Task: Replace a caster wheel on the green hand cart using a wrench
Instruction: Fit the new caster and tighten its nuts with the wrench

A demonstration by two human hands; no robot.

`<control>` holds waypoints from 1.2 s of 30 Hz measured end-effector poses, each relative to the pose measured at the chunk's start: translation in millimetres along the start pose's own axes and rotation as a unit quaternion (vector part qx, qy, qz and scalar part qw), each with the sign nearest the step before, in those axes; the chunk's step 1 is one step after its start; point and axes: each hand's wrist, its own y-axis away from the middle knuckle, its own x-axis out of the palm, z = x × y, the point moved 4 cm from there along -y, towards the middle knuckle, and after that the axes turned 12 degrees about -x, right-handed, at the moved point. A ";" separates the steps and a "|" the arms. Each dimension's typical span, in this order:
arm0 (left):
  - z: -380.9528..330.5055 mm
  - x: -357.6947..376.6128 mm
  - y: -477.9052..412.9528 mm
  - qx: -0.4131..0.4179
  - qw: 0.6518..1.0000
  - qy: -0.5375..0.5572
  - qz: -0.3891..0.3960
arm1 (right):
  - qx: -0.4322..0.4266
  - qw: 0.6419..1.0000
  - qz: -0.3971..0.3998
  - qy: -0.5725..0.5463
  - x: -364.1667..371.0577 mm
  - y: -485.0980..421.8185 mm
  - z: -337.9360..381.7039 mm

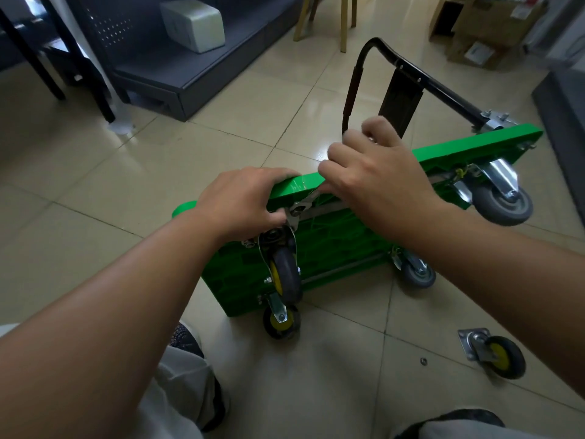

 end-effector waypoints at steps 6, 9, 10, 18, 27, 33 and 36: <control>2.8 2.1 -0.6 -0.006 1.000 -0.004 0.001 | 0.172 0.978 -0.036 -0.109 32.4 29.5 12.5; 4.0 2.4 -1.8 -0.006 1.000 -0.002 0.002 | 0.255 0.946 -0.053 -0.191 46.2 43.5 20.7; 4.2 2.9 -1.9 -0.007 1.000 -0.002 0.003 | 0.284 0.933 -0.053 -0.214 52.0 48.6 25.3; 5.7 4.4 -3.7 -0.003 1.000 0.000 0.001 | 0.528 0.629 -0.045 -0.568 109.7 57.9 131.8; 5.5 3.7 -3.6 0.003 1.000 -0.001 0.003 | 0.548 0.471 -0.063 -0.688 106.4 44.3 167.0; 5.1 2.6 -4.0 0.005 1.000 -0.003 -0.003 | 0.477 0.544 0.021 -0.690 85.4 50.8 148.3; 4.1 2.3 -2.4 0.008 1.000 -0.006 -0.002 | 0.477 0.521 0.047 -0.706 75.7 56.2 148.7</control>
